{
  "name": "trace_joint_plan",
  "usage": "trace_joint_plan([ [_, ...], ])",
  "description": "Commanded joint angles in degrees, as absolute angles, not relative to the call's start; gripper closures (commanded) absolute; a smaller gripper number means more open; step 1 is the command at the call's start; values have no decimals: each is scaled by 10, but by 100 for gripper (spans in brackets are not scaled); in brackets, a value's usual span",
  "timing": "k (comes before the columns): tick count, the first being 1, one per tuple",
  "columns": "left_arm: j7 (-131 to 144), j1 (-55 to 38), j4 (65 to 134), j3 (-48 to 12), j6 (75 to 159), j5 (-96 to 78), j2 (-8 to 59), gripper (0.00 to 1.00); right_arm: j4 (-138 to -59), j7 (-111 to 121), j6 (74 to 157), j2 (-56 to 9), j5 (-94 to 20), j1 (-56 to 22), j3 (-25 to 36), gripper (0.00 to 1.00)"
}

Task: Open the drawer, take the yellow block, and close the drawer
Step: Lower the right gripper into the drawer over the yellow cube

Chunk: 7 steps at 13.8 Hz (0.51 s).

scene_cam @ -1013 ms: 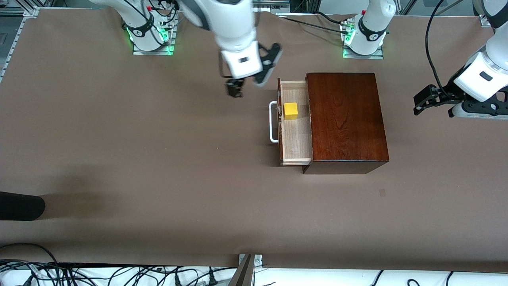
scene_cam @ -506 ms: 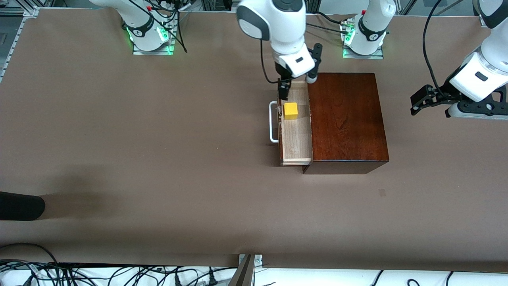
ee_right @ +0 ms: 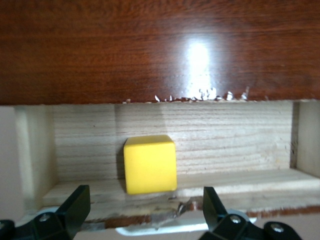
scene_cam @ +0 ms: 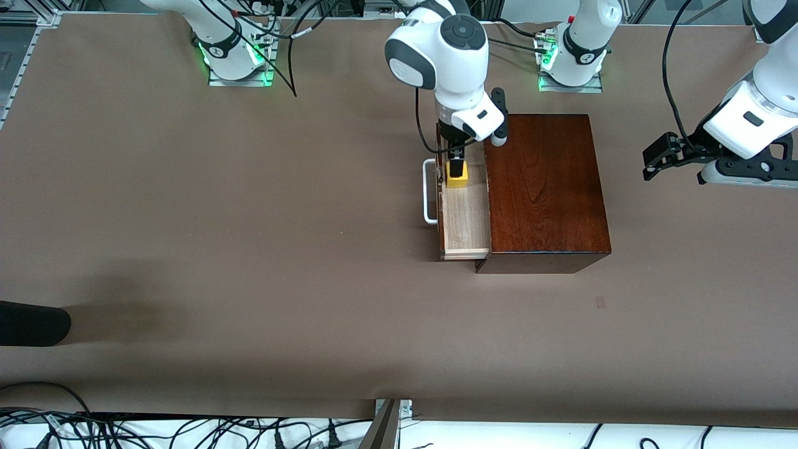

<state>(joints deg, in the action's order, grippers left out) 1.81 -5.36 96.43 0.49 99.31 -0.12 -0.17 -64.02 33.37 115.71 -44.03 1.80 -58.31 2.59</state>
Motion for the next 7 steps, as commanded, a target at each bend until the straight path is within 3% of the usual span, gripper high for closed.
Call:
trace_joint_plan([
  [1,22,-56,962,5,990,-7,-6,0,-617,357,1171,-467,26,-582,25,0],
  [7,22,-56,961,5,990,-7,-6,0,-618,362,1202,-497,30,-581,25,0],
])
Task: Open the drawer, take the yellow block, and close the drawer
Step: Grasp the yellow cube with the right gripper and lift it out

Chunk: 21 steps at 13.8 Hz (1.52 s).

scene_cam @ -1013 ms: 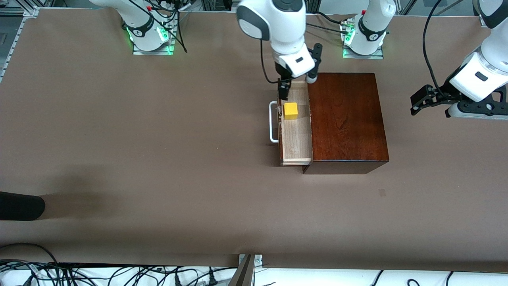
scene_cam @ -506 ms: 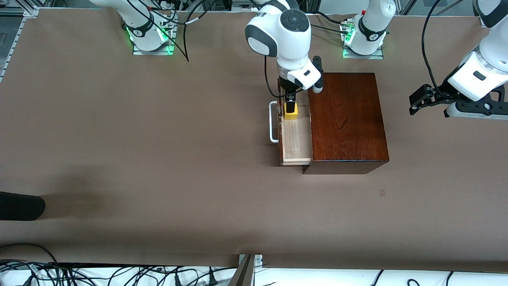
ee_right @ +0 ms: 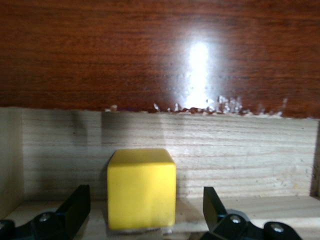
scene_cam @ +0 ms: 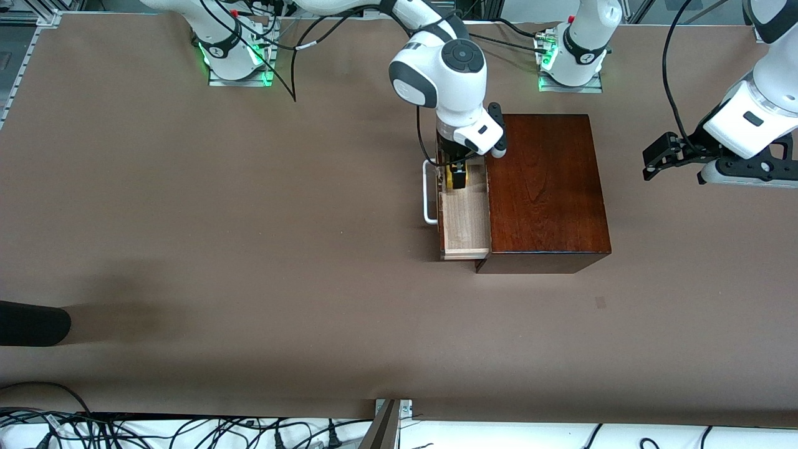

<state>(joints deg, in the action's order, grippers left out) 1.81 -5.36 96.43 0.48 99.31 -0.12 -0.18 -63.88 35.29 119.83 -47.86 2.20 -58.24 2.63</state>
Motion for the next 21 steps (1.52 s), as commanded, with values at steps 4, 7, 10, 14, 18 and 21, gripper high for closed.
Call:
trace_joint_plan([
  [4,21,-56,959,5,990,-6,-2,0,-617,364,1209,-505,30,-581,32,61],
  [7,21,-56,959,5,990,-7,-2,0,-614,365,1195,-501,29,-580,35,100],
  [10,21,-56,959,5,990,-6,-2,0,-581,364,1158,-496,28,-578,34,100],
  [14,20,-55,959,5,990,-6,-2,0,-558,341,1109,-447,26,-570,35,100],
  [18,20,-55,959,5,991,-6,-2,0,-558,256,1074,-384,25,-543,65,100],
  [21,19,-56,959,4,990,-7,-2,0,-561,226,1042,-339,14,-507,94,100],
])
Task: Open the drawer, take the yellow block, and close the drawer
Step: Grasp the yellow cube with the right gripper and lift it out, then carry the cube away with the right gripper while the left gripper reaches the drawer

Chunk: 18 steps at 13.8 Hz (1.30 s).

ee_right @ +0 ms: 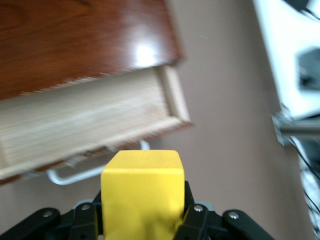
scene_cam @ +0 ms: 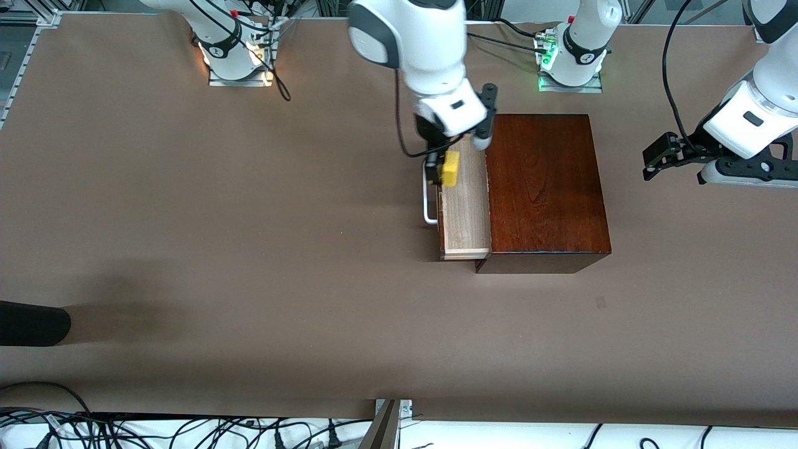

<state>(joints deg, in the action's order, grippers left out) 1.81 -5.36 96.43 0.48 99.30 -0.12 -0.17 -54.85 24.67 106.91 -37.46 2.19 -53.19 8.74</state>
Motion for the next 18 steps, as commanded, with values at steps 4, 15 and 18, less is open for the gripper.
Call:
trace_joint_plan([
  [4,-60,-58,938,-40,991,-8,33,0,-566,220,983,-313,-3,-431,119,100],
  [15,-88,-155,819,-190,946,-12,219,0,-940,178,1095,-149,-36,-216,119,100],
  [18,-177,-204,720,-190,947,-13,321,0,-1051,160,1185,-129,-36,-172,102,100],
])
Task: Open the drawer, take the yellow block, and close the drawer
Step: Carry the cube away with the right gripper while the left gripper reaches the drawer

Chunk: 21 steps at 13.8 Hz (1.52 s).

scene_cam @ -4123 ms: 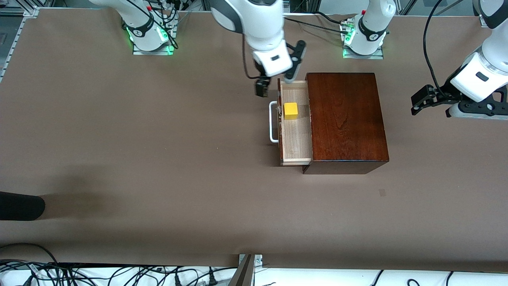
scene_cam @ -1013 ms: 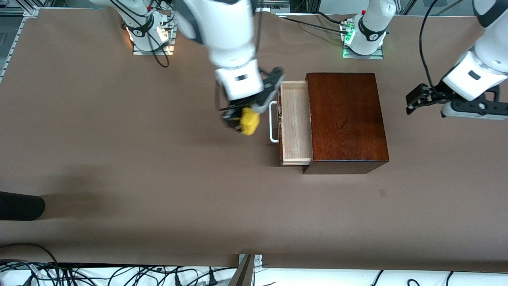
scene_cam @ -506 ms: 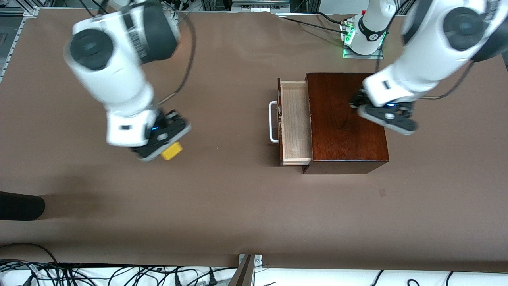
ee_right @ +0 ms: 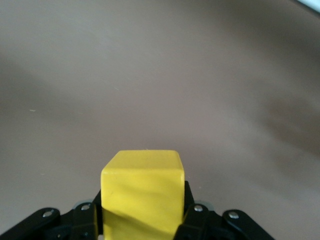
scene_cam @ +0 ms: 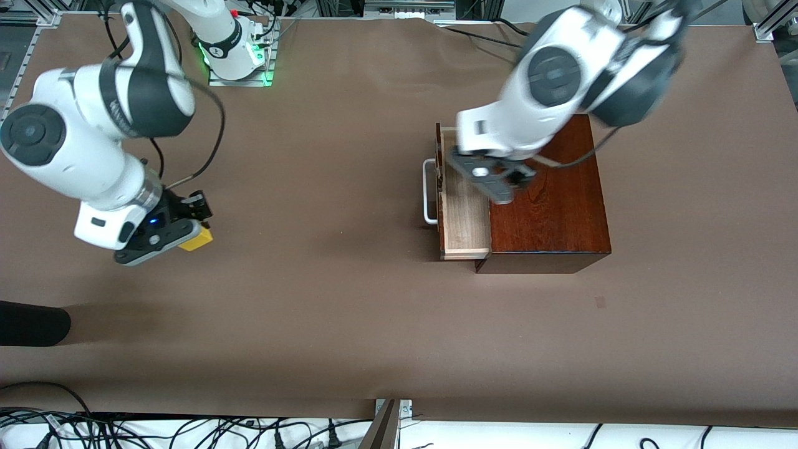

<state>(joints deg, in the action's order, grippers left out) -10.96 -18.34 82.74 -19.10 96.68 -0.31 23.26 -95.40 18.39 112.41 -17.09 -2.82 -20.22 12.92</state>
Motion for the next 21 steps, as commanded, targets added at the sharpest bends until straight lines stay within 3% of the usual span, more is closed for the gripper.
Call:
trace_joint_plan([
  [1,-202,-215,706,-190,947,-13,338,0,-1080,144,1213,-129,-36,-151,87,100],
  [9,-395,-267,710,-190,1052,-14,417,0,-1210,87,1417,-174,-48,-135,55,100],
  [20,-526,-287,771,-186,1049,30,424,0,-1221,75,1482,-253,-64,-134,53,100],
  [21,-526,-282,775,-186,1038,34,423,0,-1221,75,1479,-251,-64,-134,53,62],
])
